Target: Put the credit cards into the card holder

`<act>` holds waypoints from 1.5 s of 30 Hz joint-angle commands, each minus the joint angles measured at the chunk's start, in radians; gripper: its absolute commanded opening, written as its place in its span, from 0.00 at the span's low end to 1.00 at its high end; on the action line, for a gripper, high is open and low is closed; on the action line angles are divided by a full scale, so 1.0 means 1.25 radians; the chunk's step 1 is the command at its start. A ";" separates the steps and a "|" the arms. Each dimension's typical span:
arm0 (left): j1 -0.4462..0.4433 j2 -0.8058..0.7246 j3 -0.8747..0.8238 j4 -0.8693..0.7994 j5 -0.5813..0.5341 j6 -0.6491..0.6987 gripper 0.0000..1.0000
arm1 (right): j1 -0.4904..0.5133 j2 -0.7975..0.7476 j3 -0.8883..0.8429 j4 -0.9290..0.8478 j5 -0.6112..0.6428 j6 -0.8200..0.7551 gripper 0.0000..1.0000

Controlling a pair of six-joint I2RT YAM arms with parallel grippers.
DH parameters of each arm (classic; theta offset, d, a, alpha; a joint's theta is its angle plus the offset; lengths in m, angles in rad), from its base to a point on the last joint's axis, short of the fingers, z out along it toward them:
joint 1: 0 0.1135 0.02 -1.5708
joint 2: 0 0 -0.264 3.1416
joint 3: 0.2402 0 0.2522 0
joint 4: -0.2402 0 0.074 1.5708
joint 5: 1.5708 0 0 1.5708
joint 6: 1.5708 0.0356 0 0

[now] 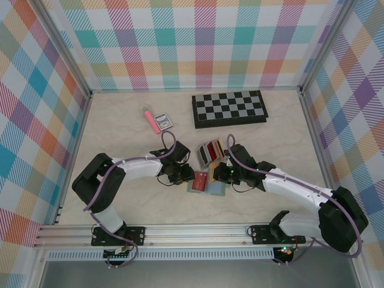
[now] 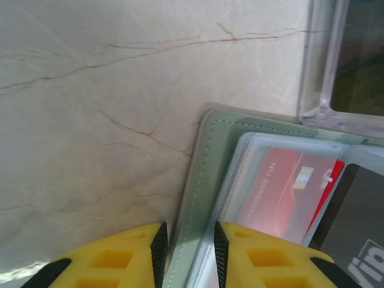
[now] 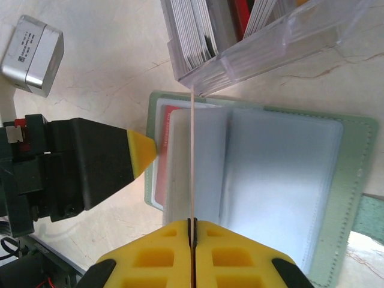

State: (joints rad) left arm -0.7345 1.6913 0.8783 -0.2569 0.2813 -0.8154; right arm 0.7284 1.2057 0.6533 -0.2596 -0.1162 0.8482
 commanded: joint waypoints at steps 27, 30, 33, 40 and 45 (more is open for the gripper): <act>-0.048 -0.052 -0.022 0.050 0.009 0.002 0.28 | -0.010 -0.029 0.032 -0.115 0.067 -0.051 0.08; -0.049 -0.073 -0.034 0.048 -0.011 0.002 0.30 | -0.011 -0.003 0.014 -0.075 0.040 -0.048 0.08; -0.048 -0.072 -0.030 0.040 -0.016 0.004 0.33 | -0.011 0.001 -0.014 -0.022 0.022 -0.027 0.07; -0.049 -0.042 -0.017 0.061 0.010 0.014 0.42 | -0.030 0.012 -0.083 0.103 -0.050 -0.009 0.07; -0.048 -0.003 -0.007 0.075 0.035 0.019 0.42 | -0.035 0.063 -0.107 0.168 -0.082 0.002 0.07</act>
State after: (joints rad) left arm -0.7784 1.6569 0.8471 -0.1772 0.2977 -0.8131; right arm 0.6891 1.2533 0.5415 -0.1471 -0.1692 0.8314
